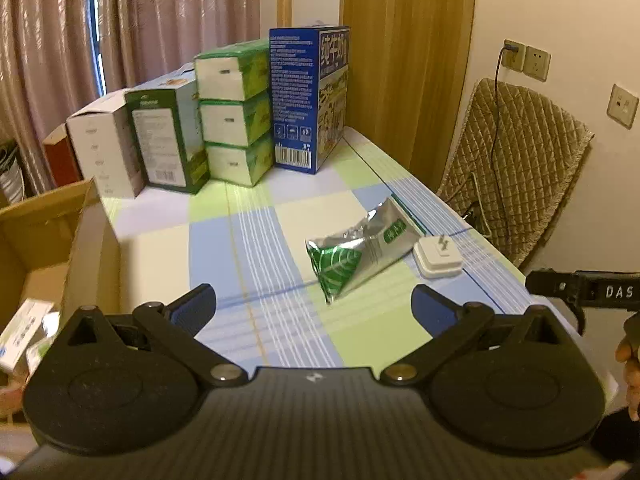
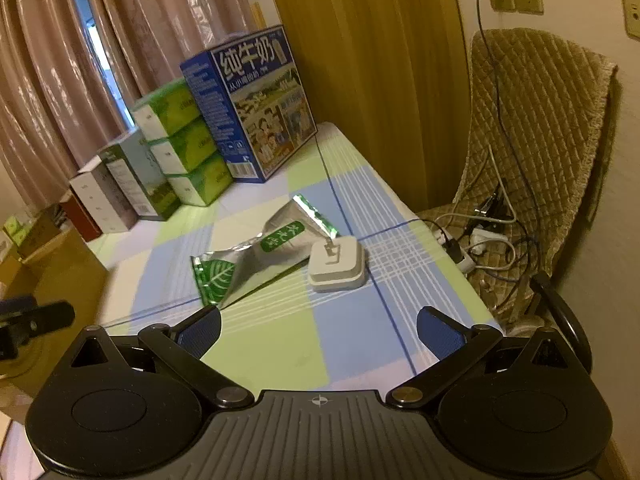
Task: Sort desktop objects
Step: 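Move both open tools back over the table toward the leaf packet and plug, then grasp the white plug adapter with the right tool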
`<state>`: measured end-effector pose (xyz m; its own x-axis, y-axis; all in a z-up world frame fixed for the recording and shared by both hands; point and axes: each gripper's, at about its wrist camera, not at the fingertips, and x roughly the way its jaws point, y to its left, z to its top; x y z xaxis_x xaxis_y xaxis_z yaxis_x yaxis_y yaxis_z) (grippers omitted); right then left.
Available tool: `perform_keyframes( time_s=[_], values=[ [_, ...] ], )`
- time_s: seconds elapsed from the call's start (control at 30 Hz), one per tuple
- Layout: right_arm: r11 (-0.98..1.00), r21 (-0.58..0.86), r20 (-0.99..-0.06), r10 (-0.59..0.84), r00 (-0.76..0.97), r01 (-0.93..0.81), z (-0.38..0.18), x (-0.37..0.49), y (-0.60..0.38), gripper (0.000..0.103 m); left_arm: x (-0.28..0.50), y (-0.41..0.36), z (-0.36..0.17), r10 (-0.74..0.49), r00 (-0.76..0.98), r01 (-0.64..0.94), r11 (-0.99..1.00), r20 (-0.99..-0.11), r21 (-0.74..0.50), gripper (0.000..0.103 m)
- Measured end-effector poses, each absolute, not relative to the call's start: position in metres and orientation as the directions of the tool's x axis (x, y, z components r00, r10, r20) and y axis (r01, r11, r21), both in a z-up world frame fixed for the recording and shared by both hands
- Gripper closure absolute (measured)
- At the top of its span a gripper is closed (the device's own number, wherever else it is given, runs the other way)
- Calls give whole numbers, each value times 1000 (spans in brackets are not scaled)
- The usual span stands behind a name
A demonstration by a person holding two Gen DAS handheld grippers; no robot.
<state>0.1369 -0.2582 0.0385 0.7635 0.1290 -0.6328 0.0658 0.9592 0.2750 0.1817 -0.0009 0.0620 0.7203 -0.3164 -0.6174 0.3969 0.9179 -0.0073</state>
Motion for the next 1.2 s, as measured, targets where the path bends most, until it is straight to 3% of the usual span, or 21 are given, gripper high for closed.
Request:
perform_keyframes(
  time_s=[0.83,1.03,1.13,1.2],
  values=[
    [990,143,-706,105,700,-5,-57,281,-252,3,331,-87,-10,-377,567,634,768,-732,95,1],
    [995,95,-722,94,686,-37,-69,292,-246,16,352,-95,-25,-383,544,663,741,-747,103,1],
    [996,79,-723,93,685,-51,-69,293,-248,34,357,-100,-31,-393,524,689,717,-756,105,1],
    [995,80,-728,104,677,-67,-68,294,-252,38,362,-105,-34,-410,494,724,683,-767,101,1]
  ],
)
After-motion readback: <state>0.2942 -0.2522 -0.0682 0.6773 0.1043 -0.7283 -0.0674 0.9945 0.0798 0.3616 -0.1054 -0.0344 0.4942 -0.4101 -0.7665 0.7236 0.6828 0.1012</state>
